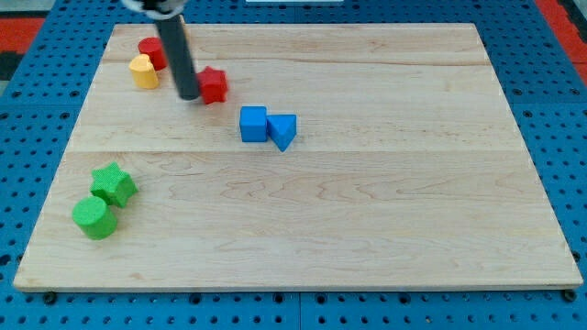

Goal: Push the red circle into red star

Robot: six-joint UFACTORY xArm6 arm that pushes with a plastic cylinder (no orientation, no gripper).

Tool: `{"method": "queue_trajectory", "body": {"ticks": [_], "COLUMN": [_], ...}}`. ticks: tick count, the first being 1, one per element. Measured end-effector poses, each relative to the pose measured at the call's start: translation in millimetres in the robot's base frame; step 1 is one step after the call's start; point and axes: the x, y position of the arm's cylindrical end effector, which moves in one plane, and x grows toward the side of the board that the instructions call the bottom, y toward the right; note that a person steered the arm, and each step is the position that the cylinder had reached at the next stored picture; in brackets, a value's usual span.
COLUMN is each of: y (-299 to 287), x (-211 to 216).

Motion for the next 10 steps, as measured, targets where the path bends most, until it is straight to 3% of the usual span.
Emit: {"method": "queue_trajectory", "body": {"ticks": [1, 2, 3, 4, 5, 6, 7, 9, 10], "y": [59, 54, -53, -145, -184, -139, -77, -24, 45], "x": [-47, -29, 21, 16, 1, -54, -74, -106, -104]}}
